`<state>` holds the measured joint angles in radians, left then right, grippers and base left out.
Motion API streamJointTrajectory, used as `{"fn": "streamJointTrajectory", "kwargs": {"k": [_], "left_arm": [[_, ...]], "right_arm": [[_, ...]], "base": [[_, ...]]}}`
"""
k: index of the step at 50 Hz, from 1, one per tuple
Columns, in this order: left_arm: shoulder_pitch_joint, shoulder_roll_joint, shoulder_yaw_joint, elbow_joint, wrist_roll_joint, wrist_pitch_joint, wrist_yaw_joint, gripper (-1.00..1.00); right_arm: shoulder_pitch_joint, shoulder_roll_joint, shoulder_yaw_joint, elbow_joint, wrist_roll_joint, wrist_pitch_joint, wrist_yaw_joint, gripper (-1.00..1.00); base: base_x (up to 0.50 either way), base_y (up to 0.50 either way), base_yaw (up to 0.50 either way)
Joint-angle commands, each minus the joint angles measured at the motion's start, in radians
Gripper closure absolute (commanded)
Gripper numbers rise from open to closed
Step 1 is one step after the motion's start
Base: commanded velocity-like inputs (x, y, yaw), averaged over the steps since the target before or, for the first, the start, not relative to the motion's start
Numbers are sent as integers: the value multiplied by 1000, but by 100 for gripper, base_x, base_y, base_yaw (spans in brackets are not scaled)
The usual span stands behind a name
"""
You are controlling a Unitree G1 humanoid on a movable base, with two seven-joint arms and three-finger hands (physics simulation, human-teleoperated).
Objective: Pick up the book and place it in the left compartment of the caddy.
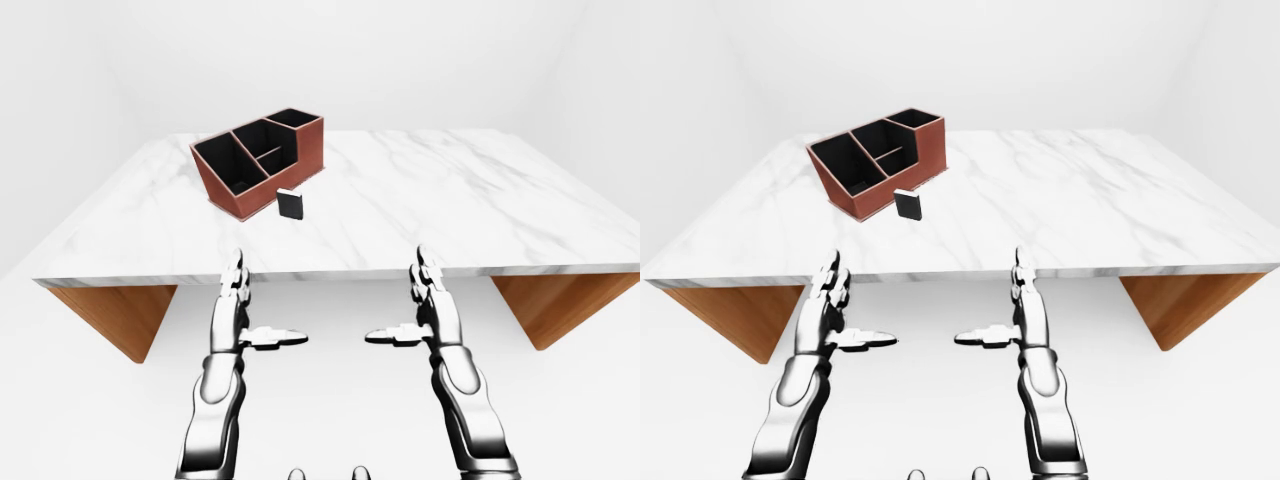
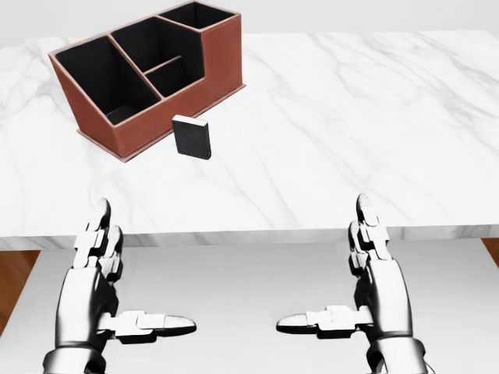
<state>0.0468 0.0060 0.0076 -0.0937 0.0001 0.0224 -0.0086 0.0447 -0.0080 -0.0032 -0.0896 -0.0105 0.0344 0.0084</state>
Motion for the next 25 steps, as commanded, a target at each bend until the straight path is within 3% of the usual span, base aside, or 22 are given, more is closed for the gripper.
{"fn": "streamJointTrajectory", "kwargs": {"k": [1,3,7,14,21,25], "left_arm": [[220,-14,47,-457,-25,65,-4,-100],[278,-30,89,-544,-33,65,9,-100],[376,-74,192,-667,-113,65,-62,-100],[380,-154,318,-688,-129,65,-137,-100],[375,-177,294,-686,-84,65,-154,-100],[367,-168,272,-669,-68,65,-139,-100]], "right_arm": [[256,-1,18,-461,-70,53,20,-100],[305,5,24,-542,-83,53,20,-100],[344,6,37,-612,-107,53,20,-100],[370,13,16,-628,-90,53,31,-100],[355,7,30,-624,-92,53,50,-100],[356,5,30,-625,-84,53,62,-100]], "base": [[0,0,0],[0,0,0],[0,0,0],[0,0,0],[0,0,0],[44,0,0]]}}
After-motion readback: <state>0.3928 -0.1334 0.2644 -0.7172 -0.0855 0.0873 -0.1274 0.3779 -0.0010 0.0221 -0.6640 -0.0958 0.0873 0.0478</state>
